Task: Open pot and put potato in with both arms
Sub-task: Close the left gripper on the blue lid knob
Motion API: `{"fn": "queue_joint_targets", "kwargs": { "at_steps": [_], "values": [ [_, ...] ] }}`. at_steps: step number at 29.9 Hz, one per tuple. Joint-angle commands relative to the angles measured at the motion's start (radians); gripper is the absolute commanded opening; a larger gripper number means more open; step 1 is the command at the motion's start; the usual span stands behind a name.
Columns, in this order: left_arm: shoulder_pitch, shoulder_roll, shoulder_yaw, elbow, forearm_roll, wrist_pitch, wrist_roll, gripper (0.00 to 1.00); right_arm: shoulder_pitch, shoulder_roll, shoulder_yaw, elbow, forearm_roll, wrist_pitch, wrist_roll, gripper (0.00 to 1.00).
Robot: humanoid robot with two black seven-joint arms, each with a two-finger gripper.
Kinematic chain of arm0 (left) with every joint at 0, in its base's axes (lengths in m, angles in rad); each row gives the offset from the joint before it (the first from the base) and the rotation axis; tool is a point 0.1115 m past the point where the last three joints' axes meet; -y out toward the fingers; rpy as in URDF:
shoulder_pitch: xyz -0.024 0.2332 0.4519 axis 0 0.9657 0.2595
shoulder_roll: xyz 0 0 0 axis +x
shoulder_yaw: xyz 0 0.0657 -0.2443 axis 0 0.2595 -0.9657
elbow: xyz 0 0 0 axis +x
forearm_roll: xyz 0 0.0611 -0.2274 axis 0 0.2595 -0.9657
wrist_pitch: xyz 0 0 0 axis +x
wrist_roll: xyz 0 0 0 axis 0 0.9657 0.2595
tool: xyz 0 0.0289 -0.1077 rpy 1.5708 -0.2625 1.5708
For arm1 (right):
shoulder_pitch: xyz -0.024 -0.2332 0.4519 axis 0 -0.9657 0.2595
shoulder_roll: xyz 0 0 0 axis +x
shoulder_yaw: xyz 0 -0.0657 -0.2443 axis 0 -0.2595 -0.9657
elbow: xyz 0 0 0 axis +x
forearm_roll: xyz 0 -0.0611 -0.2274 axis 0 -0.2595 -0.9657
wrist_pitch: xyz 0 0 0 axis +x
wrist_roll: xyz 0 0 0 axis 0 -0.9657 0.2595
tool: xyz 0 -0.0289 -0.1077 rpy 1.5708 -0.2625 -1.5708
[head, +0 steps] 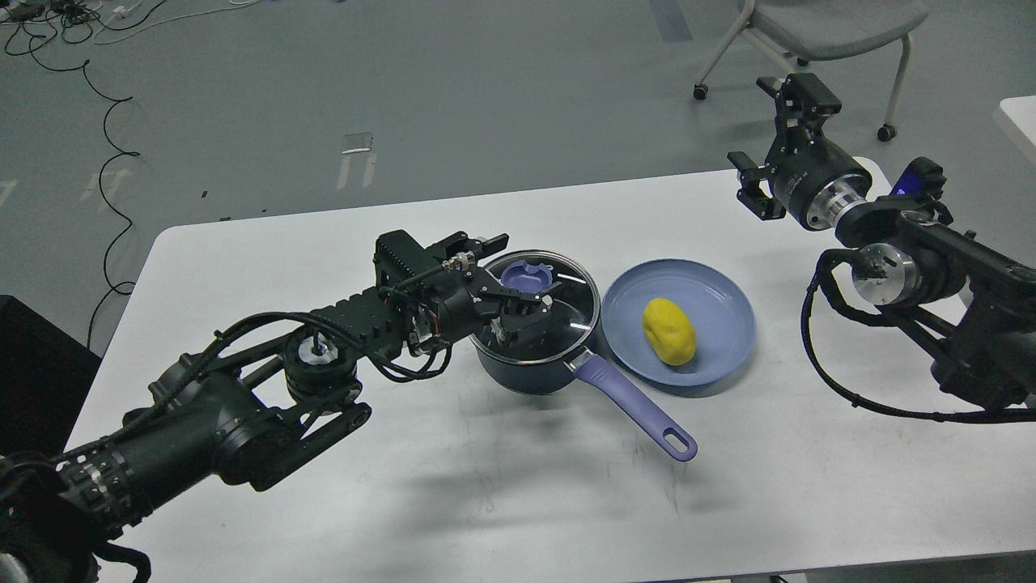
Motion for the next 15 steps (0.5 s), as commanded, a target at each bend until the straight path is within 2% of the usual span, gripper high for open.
{"fn": "queue_joint_targets", "kwargs": {
  "at_steps": [1, 15],
  "values": [
    [0.003, 0.000, 0.004, 0.002, 0.000, 0.001, -0.003, 0.98, 0.000, -0.001, 0.000, -0.002, 0.000, 0.000, 0.002, 1.00],
    [0.014, -0.002, 0.028, 0.002, 0.000, 0.004, -0.017, 0.97, -0.008, -0.002, -0.008, -0.003, 0.000, -0.001, 0.002, 1.00]
  ]
}}
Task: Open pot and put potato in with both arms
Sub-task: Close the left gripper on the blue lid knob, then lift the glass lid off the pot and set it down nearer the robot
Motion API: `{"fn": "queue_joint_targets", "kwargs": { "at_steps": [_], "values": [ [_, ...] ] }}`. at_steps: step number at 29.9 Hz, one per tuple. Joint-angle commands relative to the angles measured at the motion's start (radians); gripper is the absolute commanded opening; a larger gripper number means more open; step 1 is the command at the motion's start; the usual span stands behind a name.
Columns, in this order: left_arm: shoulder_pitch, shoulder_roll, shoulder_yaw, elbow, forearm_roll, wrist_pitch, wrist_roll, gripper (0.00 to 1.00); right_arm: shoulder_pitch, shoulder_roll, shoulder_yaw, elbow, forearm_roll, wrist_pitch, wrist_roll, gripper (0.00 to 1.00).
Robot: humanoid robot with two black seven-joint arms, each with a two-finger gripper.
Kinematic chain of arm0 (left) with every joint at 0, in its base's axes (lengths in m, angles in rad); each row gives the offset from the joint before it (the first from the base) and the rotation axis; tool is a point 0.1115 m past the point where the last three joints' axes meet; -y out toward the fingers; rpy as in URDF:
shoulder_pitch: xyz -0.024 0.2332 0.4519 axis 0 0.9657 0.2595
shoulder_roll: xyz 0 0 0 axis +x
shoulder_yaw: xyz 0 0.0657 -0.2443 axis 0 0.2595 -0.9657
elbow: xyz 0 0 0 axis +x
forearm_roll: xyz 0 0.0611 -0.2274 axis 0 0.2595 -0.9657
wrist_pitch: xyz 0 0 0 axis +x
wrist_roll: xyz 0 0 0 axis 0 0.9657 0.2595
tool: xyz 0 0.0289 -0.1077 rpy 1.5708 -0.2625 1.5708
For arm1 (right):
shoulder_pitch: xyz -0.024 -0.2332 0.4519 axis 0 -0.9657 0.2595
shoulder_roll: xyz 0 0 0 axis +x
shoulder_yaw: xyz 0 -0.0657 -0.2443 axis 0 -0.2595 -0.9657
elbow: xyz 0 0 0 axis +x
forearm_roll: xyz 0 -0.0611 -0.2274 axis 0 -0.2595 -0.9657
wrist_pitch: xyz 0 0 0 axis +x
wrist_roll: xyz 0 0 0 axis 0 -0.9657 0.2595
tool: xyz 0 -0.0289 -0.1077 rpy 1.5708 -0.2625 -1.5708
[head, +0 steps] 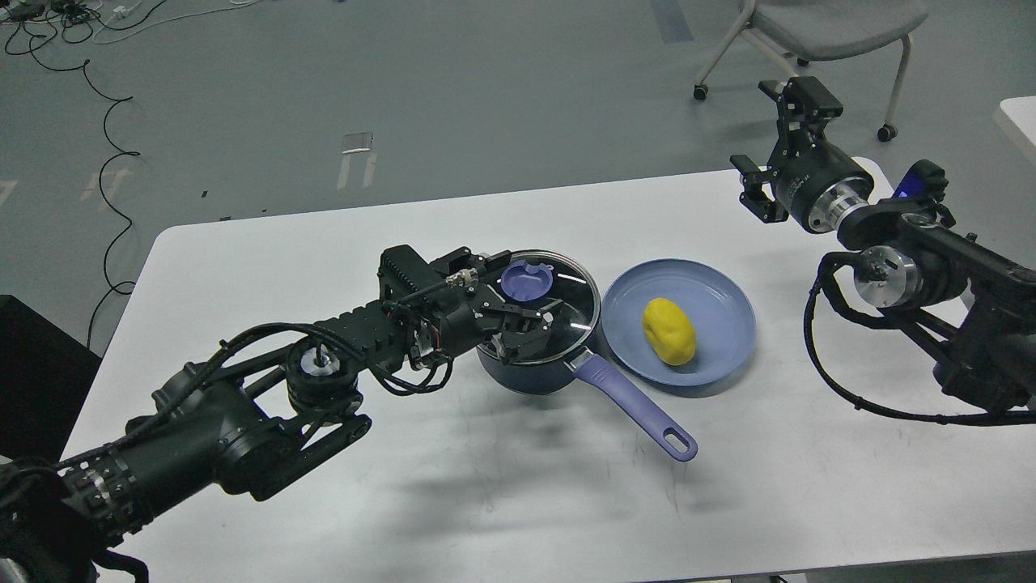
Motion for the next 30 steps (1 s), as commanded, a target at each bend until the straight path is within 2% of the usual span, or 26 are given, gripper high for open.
{"fn": "queue_joint_targets", "kwargs": {
  "at_steps": [1, 4, 7, 9, 18, 22, 23, 30],
  "values": [
    [0.000, -0.001, 0.001, 0.001, 0.000, 0.000, -0.002, 0.96, -0.003, 0.000, -0.002, -0.001, 0.000, 0.000, 0.000, 1.00],
    [0.000, -0.001, 0.001, 0.001, 0.000, 0.000, -0.012, 0.89, -0.010, 0.000, -0.003, -0.001, 0.000, 0.000, 0.000, 1.00],
    [-0.001, -0.001, 0.001, 0.010, 0.000, -0.002, -0.019, 0.71, -0.010, 0.000, -0.006, -0.001, 0.000, -0.002, 0.001, 1.00],
    [-0.001, -0.001, -0.002, 0.020, 0.000, -0.002, -0.019, 0.64, -0.010, 0.000, -0.008, -0.001, -0.002, -0.002, 0.001, 1.00],
    [-0.001, 0.001, -0.006, 0.035, 0.000, -0.002, -0.018, 0.61, -0.010, 0.000, -0.012, -0.001, -0.003, -0.002, 0.001, 1.00],
    [-0.004, 0.004, -0.007, 0.035, 0.000, 0.000, -0.021, 0.45, -0.010, 0.003, -0.014, -0.023, -0.003, -0.002, 0.003, 1.00],
    [-0.006, 0.005, -0.007, 0.035, 0.000, 0.000, -0.021, 0.44, -0.010, 0.003, -0.014, -0.026, -0.003, -0.002, 0.003, 1.00],
    [-0.050, 0.040, -0.007, -0.008, 0.000, -0.002, -0.022, 0.44, -0.005, 0.006, -0.014, -0.028, -0.003, -0.002, 0.003, 1.00]
  ]
}}
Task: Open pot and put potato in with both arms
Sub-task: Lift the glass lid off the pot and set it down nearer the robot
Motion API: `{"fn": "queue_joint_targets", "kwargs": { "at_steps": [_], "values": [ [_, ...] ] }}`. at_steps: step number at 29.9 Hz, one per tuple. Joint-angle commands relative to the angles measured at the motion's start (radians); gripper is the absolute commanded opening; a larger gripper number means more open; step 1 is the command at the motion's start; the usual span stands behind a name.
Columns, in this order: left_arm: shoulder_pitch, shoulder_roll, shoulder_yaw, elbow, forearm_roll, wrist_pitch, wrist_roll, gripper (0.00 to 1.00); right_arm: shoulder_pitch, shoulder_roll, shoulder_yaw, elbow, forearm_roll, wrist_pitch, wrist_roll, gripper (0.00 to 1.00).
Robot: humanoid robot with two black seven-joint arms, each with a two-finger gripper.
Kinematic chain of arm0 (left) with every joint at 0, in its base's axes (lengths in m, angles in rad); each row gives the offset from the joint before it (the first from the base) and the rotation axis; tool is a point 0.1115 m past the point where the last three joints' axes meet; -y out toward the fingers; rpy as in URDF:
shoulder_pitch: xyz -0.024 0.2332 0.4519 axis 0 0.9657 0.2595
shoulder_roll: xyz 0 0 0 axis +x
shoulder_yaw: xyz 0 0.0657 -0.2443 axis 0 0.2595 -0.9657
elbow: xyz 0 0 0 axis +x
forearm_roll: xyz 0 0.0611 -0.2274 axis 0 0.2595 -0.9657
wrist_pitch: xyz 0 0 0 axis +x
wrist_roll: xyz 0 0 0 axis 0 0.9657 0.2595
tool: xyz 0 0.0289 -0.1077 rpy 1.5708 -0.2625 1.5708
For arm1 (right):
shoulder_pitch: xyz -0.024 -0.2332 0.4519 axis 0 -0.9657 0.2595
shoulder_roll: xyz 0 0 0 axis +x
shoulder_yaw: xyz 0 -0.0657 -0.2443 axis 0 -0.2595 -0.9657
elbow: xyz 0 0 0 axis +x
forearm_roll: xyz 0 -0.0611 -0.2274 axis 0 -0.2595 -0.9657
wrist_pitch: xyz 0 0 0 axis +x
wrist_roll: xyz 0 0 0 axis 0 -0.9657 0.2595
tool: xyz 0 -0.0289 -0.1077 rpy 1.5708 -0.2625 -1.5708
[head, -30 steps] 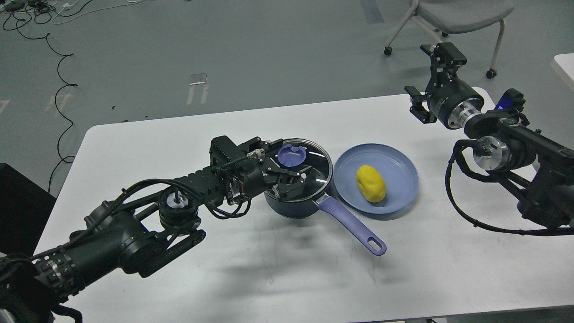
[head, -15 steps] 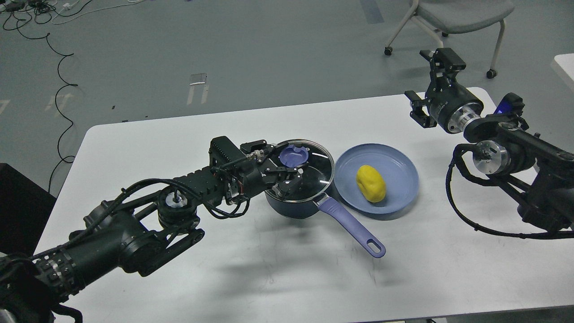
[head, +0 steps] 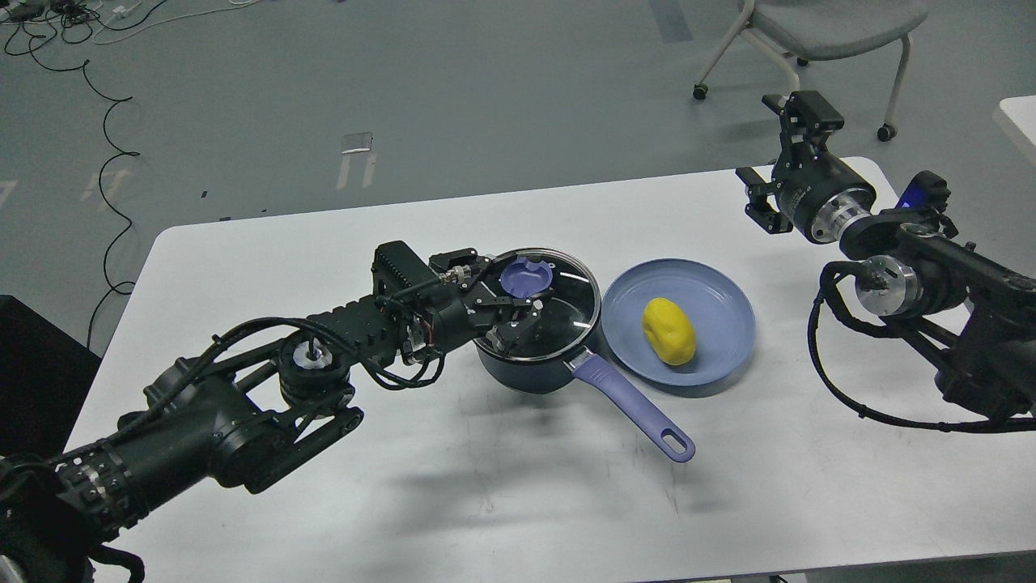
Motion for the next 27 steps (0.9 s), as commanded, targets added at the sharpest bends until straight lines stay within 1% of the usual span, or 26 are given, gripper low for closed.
{"fn": "queue_joint_targets", "kwargs": {
  "at_steps": [1, 4, 8, 11, 12, 13, 14, 16, 18, 21, 23, 25, 27],
  "values": [
    [-0.034, 0.023, 0.001, -0.025, -0.005, -0.002, 0.000, 0.44, 0.004, 0.002, 0.000, 0.000, 0.000, 0.000, 0.000, 1.00],
    [-0.079, 0.049, 0.001, -0.049, -0.045, -0.005, -0.002, 0.44, 0.011, 0.003, 0.000, 0.000, 0.000, 0.000, 0.000, 1.00],
    [-0.116, 0.127, 0.005, -0.069, -0.068, -0.006, -0.002, 0.44, 0.014, 0.005, 0.000, 0.001, 0.000, 0.002, 0.000, 1.00],
    [-0.113, 0.211, 0.007, -0.068, -0.078, -0.006, -0.005, 0.43, 0.014, 0.005, 0.000, 0.001, 0.000, 0.002, 0.000, 1.00],
    [-0.103, 0.246, 0.009, -0.068, -0.092, -0.002, -0.007, 0.41, 0.015, 0.005, 0.000, 0.001, 0.000, 0.002, 0.000, 1.00],
    [-0.103, 0.247, 0.009, -0.068, -0.092, -0.002, -0.007, 0.41, 0.015, 0.005, 0.000, 0.001, 0.000, 0.002, 0.000, 1.00],
    [-0.097, 0.286, 0.012, -0.068, -0.112, 0.001, -0.016, 0.39, 0.015, 0.005, 0.000, 0.001, 0.000, 0.002, 0.000, 1.00],
    [-0.077, 0.342, 0.012, -0.068, -0.135, 0.004, -0.039, 0.39, 0.015, 0.005, 0.000, 0.001, -0.002, 0.002, 0.000, 1.00],
    [-0.027, 0.391, 0.012, -0.059, -0.161, 0.041, -0.057, 0.39, 0.015, 0.005, 0.000, 0.001, -0.002, 0.002, 0.000, 1.00],
    [0.013, 0.414, 0.013, -0.054, -0.163, 0.072, -0.060, 0.39, 0.014, 0.005, 0.000, 0.001, -0.002, 0.002, 0.000, 1.00],
    [0.085, 0.429, 0.012, -0.051, -0.164, 0.099, -0.059, 0.39, 0.014, 0.005, -0.001, 0.001, -0.003, 0.002, 0.000, 1.00],
    [0.131, 0.425, 0.012, -0.049, -0.166, 0.122, -0.059, 0.39, 0.014, 0.006, -0.002, 0.001, -0.005, 0.002, 0.000, 1.00],
    [0.153, 0.419, 0.010, -0.039, -0.166, 0.135, -0.059, 0.39, 0.014, 0.006, -0.002, 0.001, -0.005, 0.002, 0.000, 1.00]
  ]
}}
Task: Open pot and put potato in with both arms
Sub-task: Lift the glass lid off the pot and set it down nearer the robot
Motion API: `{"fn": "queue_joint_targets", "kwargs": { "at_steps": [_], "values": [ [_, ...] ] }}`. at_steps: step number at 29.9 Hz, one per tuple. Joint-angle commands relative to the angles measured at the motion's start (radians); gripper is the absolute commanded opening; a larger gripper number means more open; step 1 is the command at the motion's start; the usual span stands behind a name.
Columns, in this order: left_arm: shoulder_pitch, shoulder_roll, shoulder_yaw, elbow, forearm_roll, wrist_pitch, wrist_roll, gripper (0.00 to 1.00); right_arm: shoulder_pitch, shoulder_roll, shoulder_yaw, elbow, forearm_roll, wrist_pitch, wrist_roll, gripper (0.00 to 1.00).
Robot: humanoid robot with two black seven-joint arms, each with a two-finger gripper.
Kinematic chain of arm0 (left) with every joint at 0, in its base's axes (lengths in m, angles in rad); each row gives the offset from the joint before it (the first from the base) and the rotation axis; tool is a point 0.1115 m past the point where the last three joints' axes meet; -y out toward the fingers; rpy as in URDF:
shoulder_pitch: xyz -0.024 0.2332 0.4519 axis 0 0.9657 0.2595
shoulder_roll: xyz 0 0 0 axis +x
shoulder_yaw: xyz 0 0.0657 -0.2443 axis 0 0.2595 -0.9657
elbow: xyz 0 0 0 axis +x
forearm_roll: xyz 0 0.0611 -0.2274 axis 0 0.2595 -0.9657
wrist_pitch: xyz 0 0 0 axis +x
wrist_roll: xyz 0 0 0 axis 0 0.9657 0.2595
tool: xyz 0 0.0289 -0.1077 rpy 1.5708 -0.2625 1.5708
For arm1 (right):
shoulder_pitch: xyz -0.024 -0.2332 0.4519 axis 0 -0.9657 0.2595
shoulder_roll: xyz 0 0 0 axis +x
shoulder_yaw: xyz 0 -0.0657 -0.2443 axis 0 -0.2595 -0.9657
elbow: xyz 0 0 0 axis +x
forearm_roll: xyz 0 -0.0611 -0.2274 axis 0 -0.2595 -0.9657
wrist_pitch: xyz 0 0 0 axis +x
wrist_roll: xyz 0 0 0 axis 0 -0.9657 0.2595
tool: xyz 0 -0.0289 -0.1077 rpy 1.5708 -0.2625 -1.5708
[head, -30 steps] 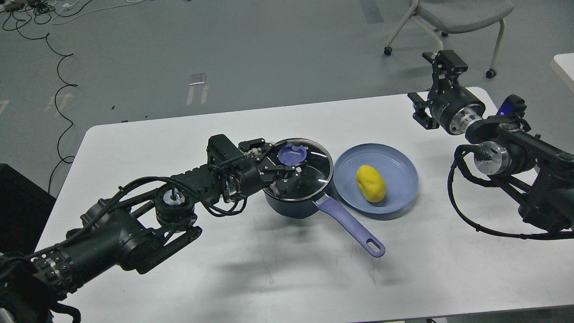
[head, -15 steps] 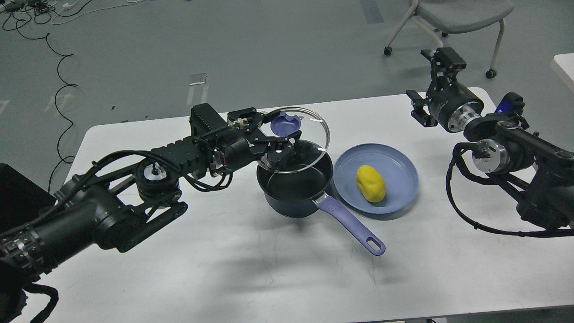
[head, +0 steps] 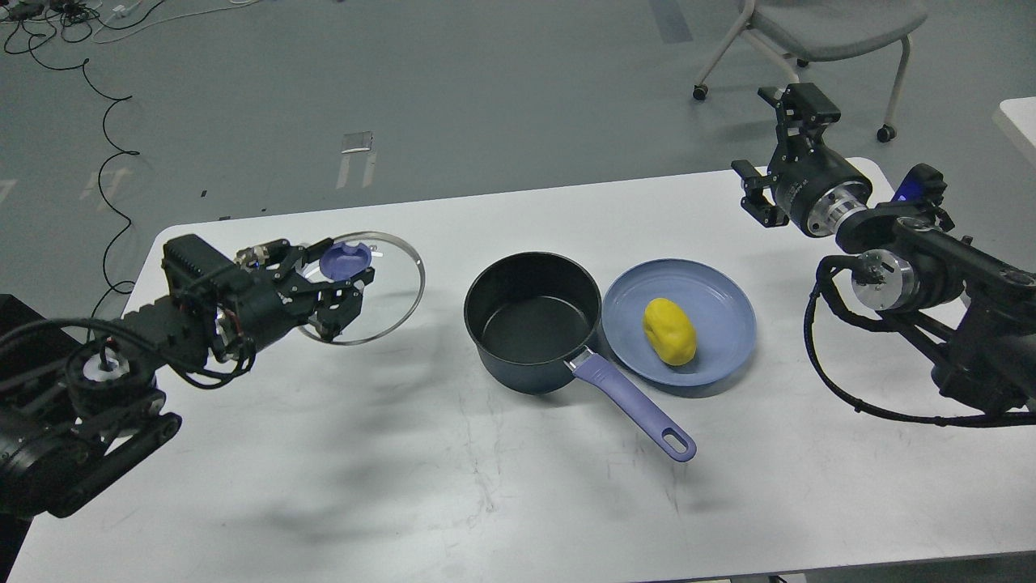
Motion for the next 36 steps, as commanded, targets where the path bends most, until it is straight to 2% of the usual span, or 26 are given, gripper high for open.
{"fn": "queue_joint_targets", "kwargs": {
  "at_steps": [1, 5, 8, 18, 27, 32, 35, 36],
  "values": [
    [0.066, -0.012, -0.002, 0.035, -0.001, 0.036, 0.000, 0.39, 0.000, 0.001, 0.000, 0.000, -0.001, 0.000, 0.000, 1.00],
    [0.120, -0.084, -0.002, 0.153, -0.048, 0.096, -0.003, 0.39, 0.003, -0.002, -0.017, 0.000, -0.001, 0.000, 0.000, 1.00],
    [0.129, -0.108, -0.002, 0.201, -0.084, 0.105, -0.012, 0.39, 0.007, -0.005, -0.031, 0.000, -0.001, 0.000, 0.001, 1.00],
    [0.137, -0.131, 0.000, 0.224, -0.101, 0.107, -0.013, 0.41, 0.006, -0.008, -0.033, 0.000, -0.001, 0.000, 0.001, 1.00],
    [0.163, -0.133, 0.000, 0.226, -0.146, 0.107, -0.013, 0.62, 0.006, -0.005, -0.031, 0.002, -0.001, 0.000, 0.003, 1.00],
    [0.167, -0.134, -0.002, 0.246, -0.163, 0.107, -0.013, 0.67, 0.007, -0.005, -0.031, 0.002, -0.001, 0.000, 0.003, 1.00],
    [0.167, -0.133, 0.000, 0.246, -0.202, 0.107, -0.015, 0.87, 0.009, -0.005, -0.031, 0.003, -0.001, 0.000, 0.003, 1.00],
    [0.167, -0.133, 0.000, 0.246, -0.228, 0.105, -0.015, 0.89, 0.009, -0.005, -0.033, 0.003, -0.001, 0.000, 0.003, 1.00]
  ]
}}
